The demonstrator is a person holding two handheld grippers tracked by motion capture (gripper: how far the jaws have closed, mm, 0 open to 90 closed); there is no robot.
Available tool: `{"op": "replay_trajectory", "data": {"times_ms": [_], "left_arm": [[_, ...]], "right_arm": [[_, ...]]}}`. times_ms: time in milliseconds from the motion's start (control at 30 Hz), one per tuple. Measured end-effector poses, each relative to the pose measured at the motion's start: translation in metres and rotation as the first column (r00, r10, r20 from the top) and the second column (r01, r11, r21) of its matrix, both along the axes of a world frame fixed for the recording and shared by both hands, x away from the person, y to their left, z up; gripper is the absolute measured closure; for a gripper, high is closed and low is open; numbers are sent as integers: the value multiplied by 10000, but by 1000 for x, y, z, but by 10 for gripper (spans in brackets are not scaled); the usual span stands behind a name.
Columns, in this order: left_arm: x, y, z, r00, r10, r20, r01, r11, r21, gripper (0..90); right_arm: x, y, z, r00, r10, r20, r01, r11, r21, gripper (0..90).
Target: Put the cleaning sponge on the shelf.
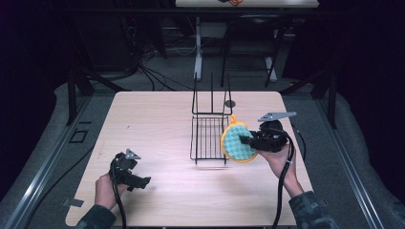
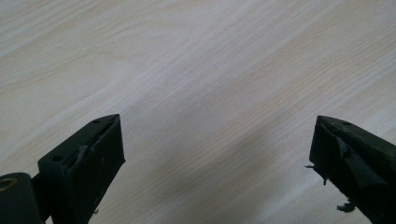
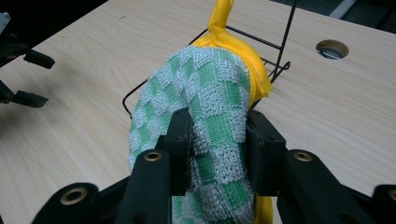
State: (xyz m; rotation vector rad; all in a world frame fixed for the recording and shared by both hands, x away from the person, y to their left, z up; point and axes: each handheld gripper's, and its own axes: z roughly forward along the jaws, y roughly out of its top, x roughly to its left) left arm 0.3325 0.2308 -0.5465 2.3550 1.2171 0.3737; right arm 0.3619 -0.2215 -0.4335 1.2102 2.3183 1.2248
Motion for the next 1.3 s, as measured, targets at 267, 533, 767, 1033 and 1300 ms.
{"op": "replay_trajectory", "data": {"times_ms": [267,533,767,1033,1300], "left_arm": [[0,0,0,10000,18,52,-18,10000,-8,33],[0,0,0,10000,3,45,-3,10000,-13,32],[-1,0,1,9999,68,101,-68,10000,-14,32],[0,-2,-1,9999,-127,-62,127,9999,52,33],[0,-3,-1,9999,-165,-26,165,9998,54,34]], "right_arm": [[6,10,-2,9999,73,97,-74,10000,35,657],[14,20,-6,9999,122,99,-122,9999,3,656],[19,28,-11,9994,-127,328,119,9997,233,656],[23,37,-16,9997,-112,212,102,9989,457,653],[24,44,-28,10000,-79,21,78,9982,590,650]]}}
